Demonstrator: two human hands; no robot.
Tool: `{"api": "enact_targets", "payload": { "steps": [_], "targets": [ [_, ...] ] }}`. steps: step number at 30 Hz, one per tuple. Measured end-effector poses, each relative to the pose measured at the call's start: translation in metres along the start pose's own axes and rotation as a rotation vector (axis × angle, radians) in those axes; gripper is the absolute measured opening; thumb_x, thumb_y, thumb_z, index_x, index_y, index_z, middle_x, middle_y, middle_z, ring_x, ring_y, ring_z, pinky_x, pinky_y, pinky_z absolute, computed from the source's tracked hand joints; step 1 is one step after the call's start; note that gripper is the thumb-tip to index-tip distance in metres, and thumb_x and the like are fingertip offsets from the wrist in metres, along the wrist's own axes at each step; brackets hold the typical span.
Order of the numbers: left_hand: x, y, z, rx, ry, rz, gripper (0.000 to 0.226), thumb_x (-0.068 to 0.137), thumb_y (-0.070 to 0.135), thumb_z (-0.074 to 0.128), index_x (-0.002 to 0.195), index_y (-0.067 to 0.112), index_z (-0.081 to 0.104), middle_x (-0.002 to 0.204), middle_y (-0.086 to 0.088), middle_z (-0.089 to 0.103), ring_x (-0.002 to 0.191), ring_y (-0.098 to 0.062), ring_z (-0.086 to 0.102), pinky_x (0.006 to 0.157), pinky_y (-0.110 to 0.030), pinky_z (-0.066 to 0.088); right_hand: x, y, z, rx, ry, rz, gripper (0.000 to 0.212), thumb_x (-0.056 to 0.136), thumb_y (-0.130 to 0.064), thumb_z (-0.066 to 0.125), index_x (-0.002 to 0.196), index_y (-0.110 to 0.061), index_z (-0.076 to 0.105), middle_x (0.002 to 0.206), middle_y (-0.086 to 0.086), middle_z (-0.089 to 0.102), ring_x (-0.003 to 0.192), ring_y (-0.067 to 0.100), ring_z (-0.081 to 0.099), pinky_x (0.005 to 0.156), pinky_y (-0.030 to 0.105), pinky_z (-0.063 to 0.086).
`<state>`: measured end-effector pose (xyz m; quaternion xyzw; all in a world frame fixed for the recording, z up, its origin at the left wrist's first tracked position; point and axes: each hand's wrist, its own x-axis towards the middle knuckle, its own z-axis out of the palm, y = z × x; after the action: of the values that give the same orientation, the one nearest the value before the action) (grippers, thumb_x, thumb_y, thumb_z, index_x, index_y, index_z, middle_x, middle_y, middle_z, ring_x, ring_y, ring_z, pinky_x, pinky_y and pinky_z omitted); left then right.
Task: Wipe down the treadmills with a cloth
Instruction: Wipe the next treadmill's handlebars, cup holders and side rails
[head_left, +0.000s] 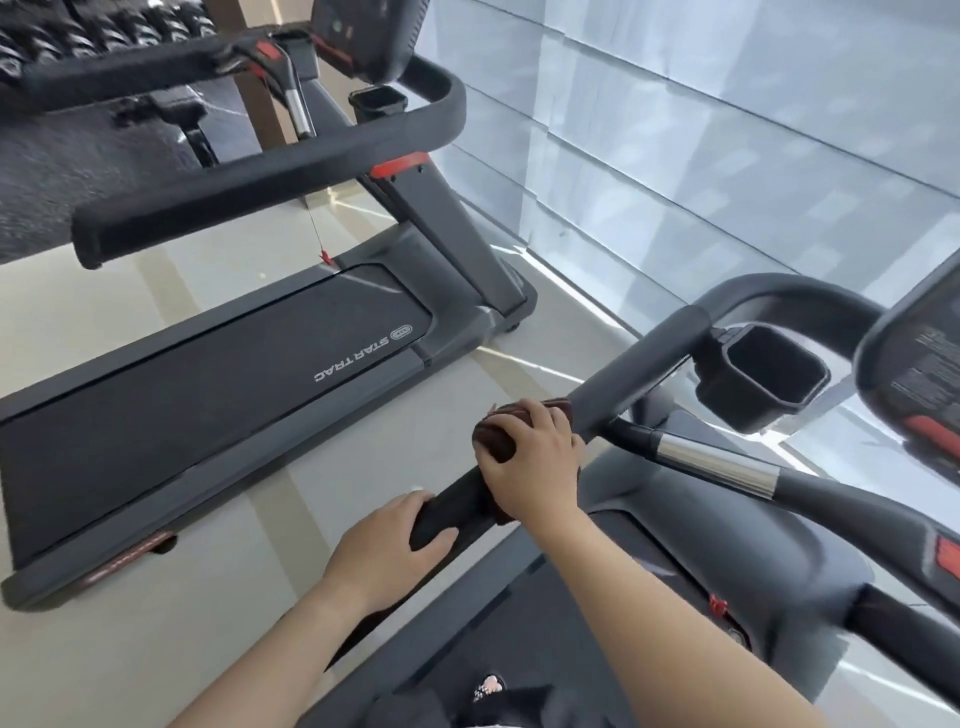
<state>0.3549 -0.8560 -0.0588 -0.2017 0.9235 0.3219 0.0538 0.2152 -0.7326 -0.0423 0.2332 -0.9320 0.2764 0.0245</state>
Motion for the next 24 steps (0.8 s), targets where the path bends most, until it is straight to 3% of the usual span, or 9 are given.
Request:
{"api": "enact_targets", "payload": {
  "steps": [3,10,14,18,24],
  "targets": [
    [-0.001,0.001,-0.001,0.013,0.005,0.003,0.047,0.076,0.067,0.037,0.111,0.039,0.048,0.097,0.024,0.057,0.083,-0.003,0.056,0.069,-0.023,0.047,0.012,-0.001,-0.002,-0.011,-0.032,0.042,0.025,0.078,-0.046,0.059,0.099,-0.036,0.068,0.123,-0.007,0.056,0.113,0.024,0.043,0.093,0.049,0.035],
    [-0.001,0.001,-0.001,0.019,0.008,-0.001,0.043,0.075,0.067,0.037,0.106,0.041,0.048,0.093,0.023,0.057,0.079,-0.002,0.056,0.067,-0.025,0.048,-0.021,0.005,0.004,0.077,0.04,-0.046,0.027,0.076,-0.047,0.064,0.099,-0.034,0.067,0.127,-0.003,0.054,0.118,0.026,0.042,0.089,0.048,0.04],
    [-0.001,-0.001,-0.005,-0.031,-0.067,-0.005,0.045,0.078,0.067,0.04,0.111,0.039,0.049,0.098,0.022,0.057,0.082,0.0,0.056,0.067,-0.022,0.045,-0.002,0.0,-0.001,0.045,0.01,0.043,0.024,0.077,-0.05,0.065,0.096,-0.036,0.068,0.122,-0.007,0.055,0.116,0.024,0.041,0.089,0.048,0.037],
    [-0.008,-0.01,-0.013,-0.106,-0.125,0.022,0.046,0.08,0.062,0.046,0.119,0.037,0.048,0.105,0.023,0.057,0.09,0.003,0.056,0.077,-0.02,0.048,-0.013,-0.009,0.001,0.007,0.021,0.098,0.027,0.077,-0.05,0.064,0.099,-0.034,0.067,0.127,-0.006,0.053,0.12,0.026,0.039,0.089,0.048,0.039],
    [-0.036,-0.052,-0.047,-0.042,-0.234,0.12,0.042,0.083,0.055,0.051,0.122,0.04,0.046,0.115,0.025,0.054,0.1,0.002,0.055,0.084,-0.02,0.046,-0.075,-0.069,0.03,0.027,0.092,0.145,0.038,0.074,-0.066,0.053,0.091,-0.036,0.068,0.125,-0.01,0.054,0.119,0.02,0.039,0.084,0.044,0.04]
  ]
}}
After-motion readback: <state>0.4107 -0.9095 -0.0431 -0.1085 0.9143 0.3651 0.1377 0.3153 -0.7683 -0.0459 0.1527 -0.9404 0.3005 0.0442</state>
